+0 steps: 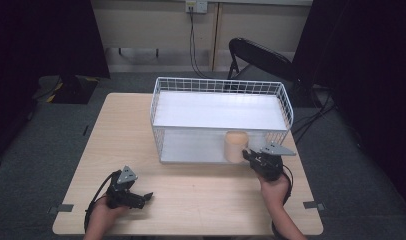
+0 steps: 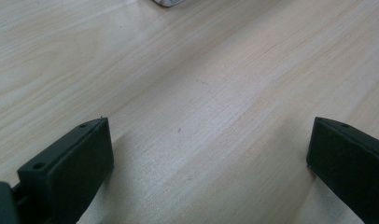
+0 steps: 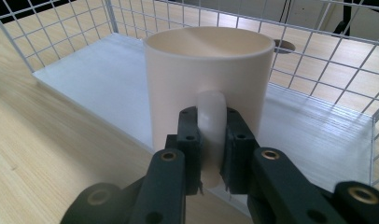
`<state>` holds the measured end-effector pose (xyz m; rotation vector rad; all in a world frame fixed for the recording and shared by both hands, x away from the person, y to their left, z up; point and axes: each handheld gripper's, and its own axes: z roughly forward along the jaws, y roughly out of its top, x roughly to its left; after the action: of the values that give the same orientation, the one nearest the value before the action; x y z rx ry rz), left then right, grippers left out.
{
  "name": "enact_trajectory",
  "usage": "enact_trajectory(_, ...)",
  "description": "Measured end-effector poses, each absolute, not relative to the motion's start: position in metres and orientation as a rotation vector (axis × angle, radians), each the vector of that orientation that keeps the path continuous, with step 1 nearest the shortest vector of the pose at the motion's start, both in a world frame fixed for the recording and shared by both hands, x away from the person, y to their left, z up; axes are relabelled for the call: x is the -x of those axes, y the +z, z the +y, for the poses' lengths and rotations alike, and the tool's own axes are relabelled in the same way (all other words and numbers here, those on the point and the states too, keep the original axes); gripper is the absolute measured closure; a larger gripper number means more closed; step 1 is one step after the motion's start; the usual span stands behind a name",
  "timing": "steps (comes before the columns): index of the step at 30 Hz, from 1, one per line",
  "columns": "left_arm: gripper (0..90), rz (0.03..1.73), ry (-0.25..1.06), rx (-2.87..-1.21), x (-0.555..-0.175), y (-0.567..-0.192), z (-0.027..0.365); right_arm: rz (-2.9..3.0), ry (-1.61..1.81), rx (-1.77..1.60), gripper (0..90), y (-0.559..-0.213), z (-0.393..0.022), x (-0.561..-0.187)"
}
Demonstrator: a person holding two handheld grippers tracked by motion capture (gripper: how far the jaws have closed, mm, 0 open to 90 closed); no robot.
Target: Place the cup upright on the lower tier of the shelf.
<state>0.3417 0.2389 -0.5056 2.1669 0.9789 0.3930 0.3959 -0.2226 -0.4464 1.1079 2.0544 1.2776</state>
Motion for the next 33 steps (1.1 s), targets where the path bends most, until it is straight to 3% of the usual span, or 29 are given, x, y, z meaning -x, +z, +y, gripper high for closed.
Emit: enact_trajectory(33, 0.0, 0.979, 0.393, -2.167, -0.342, -0.506, 0.239, 2.078, 1.215, -1.129, 79.3, -0.458, -0.205, -0.401)
